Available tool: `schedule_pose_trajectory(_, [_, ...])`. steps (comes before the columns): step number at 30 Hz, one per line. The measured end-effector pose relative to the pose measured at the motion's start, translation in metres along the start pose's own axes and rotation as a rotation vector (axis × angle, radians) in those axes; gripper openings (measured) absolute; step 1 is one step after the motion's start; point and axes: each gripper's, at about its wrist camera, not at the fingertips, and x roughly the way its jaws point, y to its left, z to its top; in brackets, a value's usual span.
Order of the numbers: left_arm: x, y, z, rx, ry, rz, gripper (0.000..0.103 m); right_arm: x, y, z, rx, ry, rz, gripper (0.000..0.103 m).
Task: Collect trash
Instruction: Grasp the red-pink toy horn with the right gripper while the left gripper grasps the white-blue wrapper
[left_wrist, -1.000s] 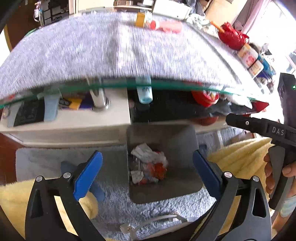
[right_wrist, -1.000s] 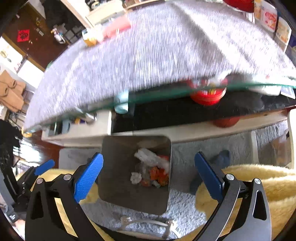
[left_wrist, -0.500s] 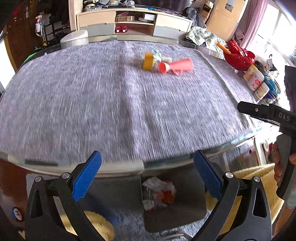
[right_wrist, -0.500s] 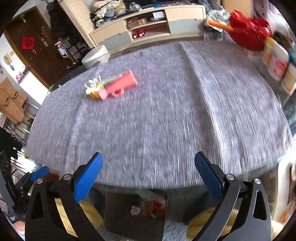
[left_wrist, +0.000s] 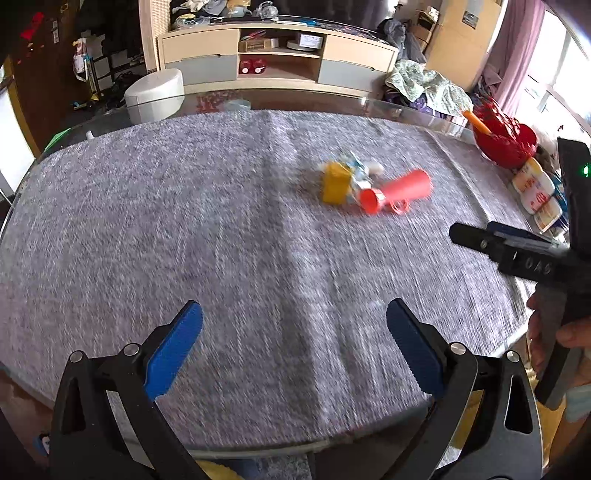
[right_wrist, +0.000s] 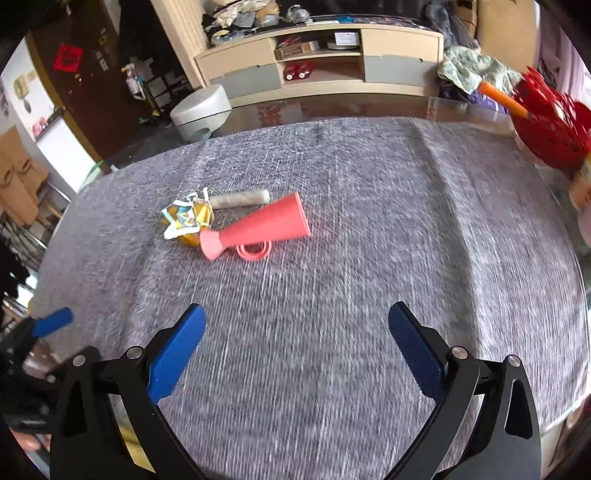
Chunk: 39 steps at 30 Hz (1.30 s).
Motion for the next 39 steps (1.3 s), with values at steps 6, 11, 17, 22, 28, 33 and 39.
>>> schedule_pose_trajectory(6, [0.007, 0.011, 0.025, -0.006, -0.01, 0.022, 0.095, 0.027, 0.015, 0.012, -0.056, 0.003, -0.027, 0.099])
schedule_pose_trajectory(11, [0.012, 0.016, 0.046, -0.009, -0.02, 0.027, 0.095, 0.043, 0.025, 0.022, -0.075, 0.013, -0.01, 0.099])
schedule_pose_trajectory(17, [0.02, 0.017, 0.06, -0.006, -0.024, 0.019, 0.095, 0.061, 0.03, 0.033, -0.09, 0.03, -0.016, 0.099])
schedule_pose_trajectory(22, [0.029, 0.015, 0.068, -0.001, -0.017, 0.014, 0.095, 0.069, 0.034, 0.039, -0.105, 0.017, -0.024, 0.1])
schedule_pose_trajectory(28, [0.035, 0.009, 0.075, 0.005, -0.015, 0.008, 0.095, 0.073, 0.036, 0.046, -0.111, 0.01, -0.03, 0.1])
schedule_pose_trajectory(33, [0.04, 0.001, 0.08, 0.016, -0.013, -0.001, 0.095, 0.071, 0.031, 0.047, -0.107, -0.024, -0.018, 0.093])
schedule_pose_trajectory(39, [0.05, -0.015, 0.088, 0.042, -0.009, -0.036, 0.095, 0.06, 0.0, 0.043, -0.073, -0.026, -0.045, 0.092])
